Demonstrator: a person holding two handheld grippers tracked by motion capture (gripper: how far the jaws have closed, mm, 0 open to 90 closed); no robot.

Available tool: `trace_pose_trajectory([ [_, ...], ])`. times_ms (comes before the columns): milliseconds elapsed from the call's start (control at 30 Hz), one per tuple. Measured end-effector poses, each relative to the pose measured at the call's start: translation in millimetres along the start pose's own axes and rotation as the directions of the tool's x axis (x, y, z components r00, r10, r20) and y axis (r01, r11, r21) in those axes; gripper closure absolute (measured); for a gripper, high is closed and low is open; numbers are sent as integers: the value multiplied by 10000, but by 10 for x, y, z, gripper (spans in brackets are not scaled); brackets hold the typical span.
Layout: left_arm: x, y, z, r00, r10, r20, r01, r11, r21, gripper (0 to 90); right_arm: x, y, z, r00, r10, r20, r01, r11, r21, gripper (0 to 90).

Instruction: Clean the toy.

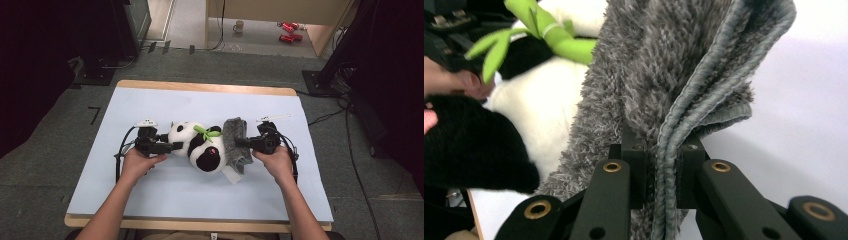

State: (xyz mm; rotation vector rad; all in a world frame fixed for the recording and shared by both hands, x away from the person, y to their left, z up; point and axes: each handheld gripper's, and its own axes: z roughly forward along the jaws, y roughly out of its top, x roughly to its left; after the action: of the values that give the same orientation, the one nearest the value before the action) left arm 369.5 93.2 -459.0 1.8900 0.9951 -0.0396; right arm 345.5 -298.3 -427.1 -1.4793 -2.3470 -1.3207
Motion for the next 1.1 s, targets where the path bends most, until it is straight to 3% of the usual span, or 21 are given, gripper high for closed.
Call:
trace_pose_trajectory([
  [100, 11, 21, 1, 10000, -5, 49, 5, 10000, 88, 278, -65, -59, -29, 9989, 147, 441, -159, 9995, 272, 809],
  [200, 25, 33, 5, 9999, 16, 109, -17, 10000, 83, 277, -116, -125, -56, 9976, 578, 369, -592, 9976, 372, 810],
  [333, 37, 51, 8, 9998, 47, 194, -49, 10000, 72, 273, -127, -151, -144, 9929, 431, 1112, -490, 9975, 516, 810],
  [400, 42, 57, 10, 9997, 107, 232, -108, 9999, 80, 273, -160, -156, -226, 9909, 616, 1194, -659, 9973, 326, 810],
  [500, 51, 56, 15, 9993, 223, 316, -223, 9997, 16, 278, -147, -125, -355, 9922, 835, 921, -818, 9964, -216, 810],
  [767, 39, 41, 11, 9991, 329, 266, -327, 9994, -68, 284, 222, 73, -431, 9992, -165, 363, 193, 9966, -800, 810],
  [933, 23, 31, 11, 9994, 308, 181, -305, 9994, -154, 283, 451, 177, -360, 9947, -973, 345, 1000, 9911, -881, 809],
  [1100, 34, 48, 25, 9994, 294, 202, -289, 9993, -243, 284, 568, 226, -190, 9899, -1376, 335, 1396, 9879, -669, 809],
])
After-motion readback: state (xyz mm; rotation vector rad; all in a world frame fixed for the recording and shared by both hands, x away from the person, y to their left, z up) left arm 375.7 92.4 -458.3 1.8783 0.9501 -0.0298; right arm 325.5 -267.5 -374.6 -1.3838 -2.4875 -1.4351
